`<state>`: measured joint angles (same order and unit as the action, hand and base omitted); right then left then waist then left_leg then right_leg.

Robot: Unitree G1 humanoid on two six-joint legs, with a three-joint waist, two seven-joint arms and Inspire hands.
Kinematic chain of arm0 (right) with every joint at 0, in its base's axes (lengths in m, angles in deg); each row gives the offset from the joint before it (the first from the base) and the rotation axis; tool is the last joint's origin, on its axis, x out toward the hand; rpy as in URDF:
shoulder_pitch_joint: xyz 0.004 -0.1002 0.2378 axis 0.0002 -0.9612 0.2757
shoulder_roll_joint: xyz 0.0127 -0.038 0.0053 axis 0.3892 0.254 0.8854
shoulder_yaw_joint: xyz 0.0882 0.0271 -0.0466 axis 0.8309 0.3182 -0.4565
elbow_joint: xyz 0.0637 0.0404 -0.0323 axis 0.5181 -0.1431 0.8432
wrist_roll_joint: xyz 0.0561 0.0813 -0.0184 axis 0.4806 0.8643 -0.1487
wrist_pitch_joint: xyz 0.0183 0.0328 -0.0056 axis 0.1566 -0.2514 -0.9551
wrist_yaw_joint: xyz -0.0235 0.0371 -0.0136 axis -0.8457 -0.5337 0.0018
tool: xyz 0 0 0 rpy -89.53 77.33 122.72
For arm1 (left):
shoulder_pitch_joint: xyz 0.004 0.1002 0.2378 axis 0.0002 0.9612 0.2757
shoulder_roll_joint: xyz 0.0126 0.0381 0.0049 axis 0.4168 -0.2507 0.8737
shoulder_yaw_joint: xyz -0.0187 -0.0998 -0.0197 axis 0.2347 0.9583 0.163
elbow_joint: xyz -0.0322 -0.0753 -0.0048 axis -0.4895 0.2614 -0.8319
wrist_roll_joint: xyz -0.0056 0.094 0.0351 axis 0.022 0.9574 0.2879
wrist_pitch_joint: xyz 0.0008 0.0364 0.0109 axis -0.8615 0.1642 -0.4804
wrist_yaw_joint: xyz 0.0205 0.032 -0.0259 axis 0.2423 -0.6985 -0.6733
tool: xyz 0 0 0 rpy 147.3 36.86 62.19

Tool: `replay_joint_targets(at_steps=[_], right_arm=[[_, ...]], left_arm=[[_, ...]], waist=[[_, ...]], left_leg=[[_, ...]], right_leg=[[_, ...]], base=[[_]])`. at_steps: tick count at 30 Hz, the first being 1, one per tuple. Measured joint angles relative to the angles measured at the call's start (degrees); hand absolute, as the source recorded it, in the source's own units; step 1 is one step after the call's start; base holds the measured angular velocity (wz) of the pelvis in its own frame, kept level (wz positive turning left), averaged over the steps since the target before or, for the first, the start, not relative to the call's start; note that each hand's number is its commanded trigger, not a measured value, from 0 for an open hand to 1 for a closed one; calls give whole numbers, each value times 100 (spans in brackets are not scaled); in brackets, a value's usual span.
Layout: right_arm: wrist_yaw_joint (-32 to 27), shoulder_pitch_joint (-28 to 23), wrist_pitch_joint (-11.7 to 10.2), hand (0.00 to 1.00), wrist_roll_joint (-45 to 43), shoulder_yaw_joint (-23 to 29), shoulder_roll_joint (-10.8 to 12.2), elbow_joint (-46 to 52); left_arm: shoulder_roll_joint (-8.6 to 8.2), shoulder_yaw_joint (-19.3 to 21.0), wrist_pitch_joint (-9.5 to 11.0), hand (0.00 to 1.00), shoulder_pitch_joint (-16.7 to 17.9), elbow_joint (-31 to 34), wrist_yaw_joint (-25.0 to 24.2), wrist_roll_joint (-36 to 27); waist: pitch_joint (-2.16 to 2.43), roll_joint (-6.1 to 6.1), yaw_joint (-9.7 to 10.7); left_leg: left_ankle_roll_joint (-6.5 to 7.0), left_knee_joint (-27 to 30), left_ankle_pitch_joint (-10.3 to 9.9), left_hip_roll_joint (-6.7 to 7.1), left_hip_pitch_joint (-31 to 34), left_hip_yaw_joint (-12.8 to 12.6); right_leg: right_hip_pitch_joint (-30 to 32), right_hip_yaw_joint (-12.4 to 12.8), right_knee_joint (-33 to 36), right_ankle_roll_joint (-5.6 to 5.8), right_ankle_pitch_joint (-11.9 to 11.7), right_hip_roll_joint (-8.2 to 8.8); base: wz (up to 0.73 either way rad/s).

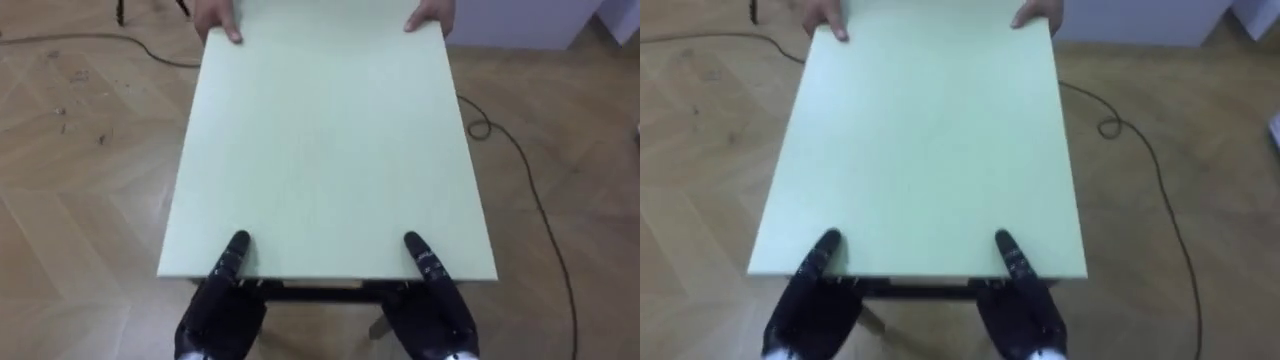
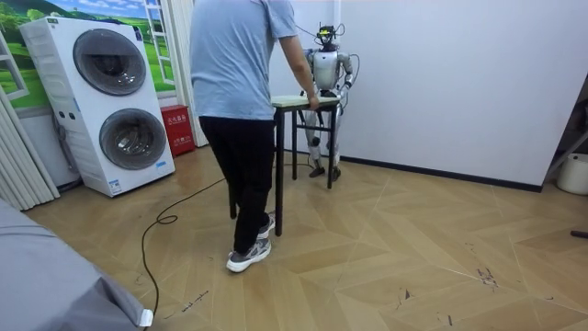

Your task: Move table with human

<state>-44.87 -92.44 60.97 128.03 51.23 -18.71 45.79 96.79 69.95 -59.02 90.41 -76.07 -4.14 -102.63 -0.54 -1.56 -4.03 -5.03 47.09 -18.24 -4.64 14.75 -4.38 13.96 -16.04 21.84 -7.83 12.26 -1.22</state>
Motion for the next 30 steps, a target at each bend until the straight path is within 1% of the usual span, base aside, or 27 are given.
replay_joint_targets(at_steps=[1, 2, 3, 4, 5, 6, 7, 8, 9, 11, 12, 13, 15, 16, 17, 18, 19, 20, 22, 23, 24, 25, 26, 27, 28, 29, 30], right_arm=[[-2, 11, -2, 100, 58, 13, -93, -2], [-3, 103, -49, 100, 120, 13, -155, -50], [-3, 162, -100, 100, 119, -12, -164, -49], [-4, 155, -102, 100, 118, -34, -162, -36], [-3, 150, -137, 100, 93, -98, -194, -1], [-3, 151, -242, 100, 61, -132, -197, 4], [-3, 151, -269, 100, 60, -138, -201, 4], [-4, 182, -325, 100, 57, -139, -199, 4], [-4, 241, -388, 100, 69, -142, -187, 12], [-5, 287, -501, 100, 89, -148, -172, 44], [-42, 357, -532, 100, 78, -148, -183, 41], [-69, 399, -551, 100, 71, -138, -183, 42], [-89, 497, -555, 100, 42, -88, -175, 17], [-89, 502, -550, 100, 36, -57, -148, 9], [-89, 494, -504, 100, 2, -27, -130, -46], [-88, 475, -442, 100, -44, 4, -82, -106], [-88, 470, -431, 100, -63, 9, -64, -127], [-88, 461, -409, 100, -79, 5, -74, -148], [-88, 458, -356, 100, -101, 8, -53, -247], [-88, 457, -313, 100, -116, 22, -27, -291], [-87, 467, -281, 100, -129, 24, -20, -287], [-88, 454, -252, 100, -128, 44, -16, -291], [-60, 315, -251, 100, -117, 86, -14, -293], [44, 116, -316, 100, -66, 125, -9, -288], [102, 17, -365, 100, -50, 126, -8, -288], [165, -117, -470, 100, -46, 113, 1, -287], [152, -113, -503, 100, -30, 48, 18, -293]], left_arm=[[-49, -42, -11, 100, 52, 0, 0, -28], [-65, -77, -32, 100, 42, -1, -2, -82], [-10, -56, -24, 100, -38, 0, -1, -79], [-13, -49, -6, 100, -51, 1, -1, -79], [6, -37, 27, 100, -44, 2, -1, -78], [-21, -50, 30, 100, -63, 6, 0, -70], [-37, -57, 34, 100, -61, 6, 0, -58], [-34, -79, 33, 100, -77, 22, 0, -62], [-37, -79, 33, 100, -160, 25, -1, -67], [-36, -92, 36, 100, -340, 24, 62, -46], [-38, -128, 78, 100, -432, 24, 143, -70], [-41, -146, 108, 100, -464, 24, 167, -80], [-63, -204, 160, 100, -563, 22, 255, -124], [-71, -205, 160, 100, -564, 16, 261, -115], [-73, -204, 160, 100, -562, -45, 261, -117], [-74, -201, 160, 100, -538, -103, 262, -116], [-71, -198, 160, 100, -514, -106, 262, -116], [-73, -199, 159, 100, -488, -131, 264, -118], [-86, -200, 159, 100, -467, -232, 263, -124], [-109, -179, 165, 100, -430, -258, 263, -128], [-128, -160, 193, 100, -409, -257, 246, -129], [-151, -147, 192, 100, -414, -287, 245, -108], [-238, -152, 158, 100, -451, -388, 249, 32], [-303, -197, 117, 100, -488, -459, 255, 185], [-298, -240, 98, 100, -495, -482, 256, 221], [-241, -300, 78, 100, -462, -487, 245, 221], [-246, -302, 63, 100, -456, -509, 236, 219]], waist=[[19, -161, 35], [-61, -400, 124], [-116, -316, 201], [-108, -239, 193], [-87, -216, 197], [-97, -238, 243], [-90, -252, 248], [-82, -311, 268], [-107, -369, 370], [-110, -374, 404], [-110, -375, 386], [-110, -375, 383], [-106, -376, 396], [-105, -373, 403], [-98, -342, 397], [-77, -295, 390], [-69, -283, 382], [-68, -256, 387], [-59, -212, 399], [-44, -210, 412], [-45, -206, 438], [-56, -190, 501], [-49, -168, 604], [-33, -133, 635], [-34, -97, 648], [-31, 26, 674], [-89, 107, 646]], left_leg=[[46, 173, 10, -165, -262, -98], [107, -75, -137, -362, -860, -141], [94, -576, -267, -243, -1017, -156], [92, -766, -250, -201, -1029, -160], [75, -1039, -250, -132, -1048, -142], [27, -1037, -277, -142, -1044, -120], [6, -954, -286, -148, -1073, -94], [-6, -901, -296, -148, -1182, -15], [8, -1150, -397, -152, -1287, 82], [54, -1715, -609, -142, -1334, 204], [106, -1972, -673, -116, -1333, 201], [124, -2079, -682, -85, -1322, 201], [163, -2350, -696, 46, -1237, 198], [185, -2391, -707, 78, -1233, 193], [286, -2443, -675, 172, -1233, 176], [418, -2480, -610, 268, -1228, 118], [463, -2487, -585, 318, -1221, 110], [528, -2499, -545, 412, -1208, 71], [621, -2503, -441, 474, -1184, -51], [718, -2516, -357, 495, -1127, -97], [788, -2539, -265, 485, -1027, -148], [806, -2541, -232, 456, -1012, -227], [769, -2542, -182, 307, -1047, -504], [653, -2549, -120, 141, -1092, -829], [582, -2565, -92, 91, -1143, -974], [458, -2536, -77, 97, -1252, -1146], [360, -2392, -128, 168, -1235, -1130]], right_leg=[[-24, -106, 59, 7, 0, -56], [51, -267, 254, 26, -6, -116], [306, -316, 546, 17, 37, 21], [403, -317, 591, 1, 51, 91], [446, -387, 438, -15, 7, 108], [484, -545, 267, -71, -109, 107], [500, -628, 253, -116, -140, 102], [517, -812, 247, -194, -193, 75], [598, -980, 196, -236, -283, 50], [782, -1103, 87, -302, -465, 38], [879, -1112, -17, -335, -619, 28], [929, -1110, -65, -356, -695, 38], [1066, -1098, -240, -376, -988, 124], [1083, -1098, -256, -380, -1044, 153], [1087, -1053, -269, -380, -1151, 215], [1081, -963, -311, -377, -1288, 259], [1073, -931, -342, -360, -1357, 282], [1047, -877, -446, -274, -1483, 341], [1019, -779, -568, 166, -1638, 426], [992, -668, -759, 785, -1828, 421], [987, -330, -866, 1081, -2082, 420], [1001, -120, -663, 962, -2000, 463], [1004, 107, 149, 674, -1365, 654], [917, 332, 1029, 718, -660, 907], [807, 458, 1381, 780, -347, 1031], [558, 773, 1546, 1048, 153, 1184], [498, 969, 1380, 936, 268, 1059]], base=[[37], [33], [35], [22], [16], [16], [16], [28], [44], [35], [5], [-4], [2], [0], [-7], [-12], [-10], [-10], [-8], [0], [16], [63], [101], [106], [87], [37], [0]])
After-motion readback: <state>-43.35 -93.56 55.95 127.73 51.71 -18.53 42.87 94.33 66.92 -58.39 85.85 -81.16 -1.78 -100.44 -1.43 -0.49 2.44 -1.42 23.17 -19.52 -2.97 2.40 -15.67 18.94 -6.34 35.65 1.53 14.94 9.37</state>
